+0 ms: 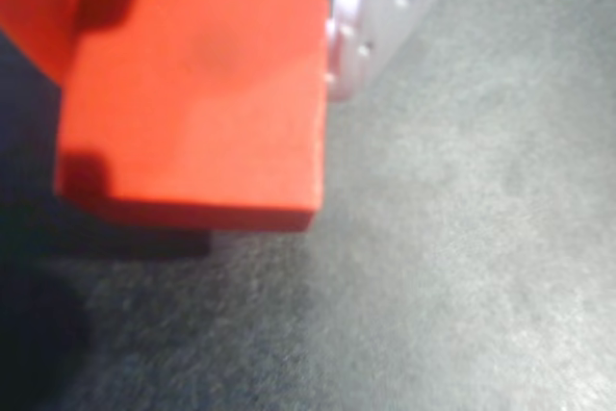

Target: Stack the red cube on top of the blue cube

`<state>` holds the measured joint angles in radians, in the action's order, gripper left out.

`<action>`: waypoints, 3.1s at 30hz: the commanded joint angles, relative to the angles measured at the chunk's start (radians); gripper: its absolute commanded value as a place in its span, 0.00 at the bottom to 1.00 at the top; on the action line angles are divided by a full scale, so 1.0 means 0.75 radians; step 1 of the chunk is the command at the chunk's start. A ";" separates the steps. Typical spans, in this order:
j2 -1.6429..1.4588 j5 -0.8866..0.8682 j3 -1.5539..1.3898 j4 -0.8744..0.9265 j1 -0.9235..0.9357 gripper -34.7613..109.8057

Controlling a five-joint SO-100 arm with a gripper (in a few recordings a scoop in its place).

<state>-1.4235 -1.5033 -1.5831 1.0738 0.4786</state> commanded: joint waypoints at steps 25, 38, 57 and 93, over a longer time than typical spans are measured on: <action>0.346 0.022 0.759 -0.027 -0.025 0.24; 0.464 -0.010 0.765 -0.188 -0.070 0.24; 0.642 -0.010 0.853 -0.254 -0.080 0.24; 0.679 0.004 0.843 -0.258 -0.086 0.27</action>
<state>-0.9035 -1.5048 -0.9940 0.8989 0.4172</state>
